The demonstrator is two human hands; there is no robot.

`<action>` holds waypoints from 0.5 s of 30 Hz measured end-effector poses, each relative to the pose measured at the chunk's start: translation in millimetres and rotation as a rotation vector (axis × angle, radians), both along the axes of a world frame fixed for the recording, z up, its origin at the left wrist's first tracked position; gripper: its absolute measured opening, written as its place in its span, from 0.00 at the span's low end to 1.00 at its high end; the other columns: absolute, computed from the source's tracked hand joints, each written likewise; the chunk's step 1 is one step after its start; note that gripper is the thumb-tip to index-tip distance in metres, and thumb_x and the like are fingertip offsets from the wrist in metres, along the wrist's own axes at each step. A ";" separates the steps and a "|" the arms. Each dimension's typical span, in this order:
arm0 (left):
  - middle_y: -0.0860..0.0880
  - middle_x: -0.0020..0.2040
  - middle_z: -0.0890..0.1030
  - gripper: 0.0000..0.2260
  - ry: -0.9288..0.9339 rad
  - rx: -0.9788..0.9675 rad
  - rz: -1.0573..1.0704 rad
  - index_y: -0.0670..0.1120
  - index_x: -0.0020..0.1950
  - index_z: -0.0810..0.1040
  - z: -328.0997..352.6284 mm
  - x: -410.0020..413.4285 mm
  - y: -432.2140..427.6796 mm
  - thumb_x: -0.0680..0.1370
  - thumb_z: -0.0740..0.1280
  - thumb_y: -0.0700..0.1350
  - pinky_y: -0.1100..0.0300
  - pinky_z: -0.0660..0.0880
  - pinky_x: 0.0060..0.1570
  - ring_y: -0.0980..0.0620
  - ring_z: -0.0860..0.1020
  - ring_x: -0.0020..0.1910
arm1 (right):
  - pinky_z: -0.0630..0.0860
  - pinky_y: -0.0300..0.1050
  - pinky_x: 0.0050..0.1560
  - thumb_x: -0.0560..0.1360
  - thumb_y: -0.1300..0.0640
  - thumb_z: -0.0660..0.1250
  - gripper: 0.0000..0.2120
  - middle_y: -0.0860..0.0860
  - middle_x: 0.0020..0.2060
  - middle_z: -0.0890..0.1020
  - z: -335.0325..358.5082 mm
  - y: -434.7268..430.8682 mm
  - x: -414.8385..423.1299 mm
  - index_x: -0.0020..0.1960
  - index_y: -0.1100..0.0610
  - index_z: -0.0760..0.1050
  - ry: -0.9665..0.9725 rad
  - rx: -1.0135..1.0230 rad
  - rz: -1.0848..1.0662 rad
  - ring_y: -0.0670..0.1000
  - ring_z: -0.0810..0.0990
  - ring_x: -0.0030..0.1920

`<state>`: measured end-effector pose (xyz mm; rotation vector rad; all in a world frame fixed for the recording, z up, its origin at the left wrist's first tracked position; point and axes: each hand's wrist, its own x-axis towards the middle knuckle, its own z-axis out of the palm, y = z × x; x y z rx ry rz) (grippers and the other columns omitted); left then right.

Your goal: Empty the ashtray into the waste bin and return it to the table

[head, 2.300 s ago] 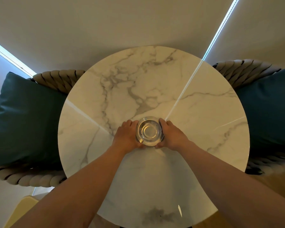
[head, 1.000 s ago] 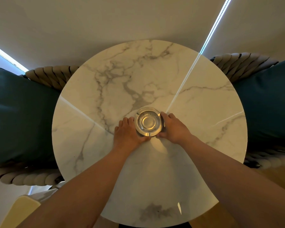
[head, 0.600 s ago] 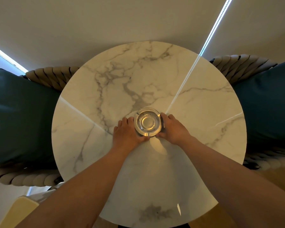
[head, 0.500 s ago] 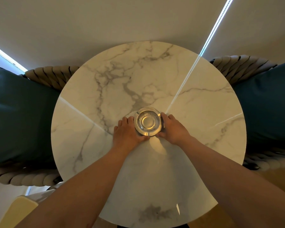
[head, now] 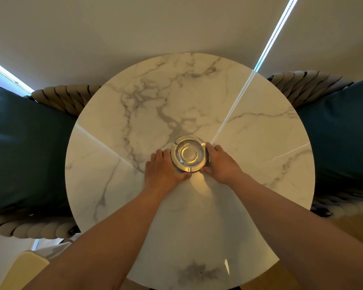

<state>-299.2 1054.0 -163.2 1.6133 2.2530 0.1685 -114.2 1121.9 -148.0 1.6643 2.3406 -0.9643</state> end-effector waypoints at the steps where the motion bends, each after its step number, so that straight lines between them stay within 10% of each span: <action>1: 0.48 0.59 0.74 0.39 -0.004 -0.001 -0.001 0.47 0.61 0.71 -1.0 0.0 0.5 0.60 0.73 0.70 0.50 0.69 0.55 0.45 0.72 0.60 | 0.79 0.58 0.54 0.73 0.50 0.73 0.38 0.57 0.60 0.71 -0.5 0.6 0.4 0.76 0.55 0.57 0.003 -0.005 0.000 0.60 0.78 0.56; 15: 0.50 0.59 0.73 0.37 -0.177 -0.098 0.001 0.49 0.65 0.70 5.4 -14.2 -26.5 0.64 0.74 0.67 0.51 0.73 0.59 0.48 0.72 0.61 | 0.75 0.56 0.60 0.75 0.53 0.71 0.33 0.58 0.63 0.73 6.2 -27.8 11.6 0.74 0.57 0.59 0.030 -0.054 -0.128 0.63 0.76 0.63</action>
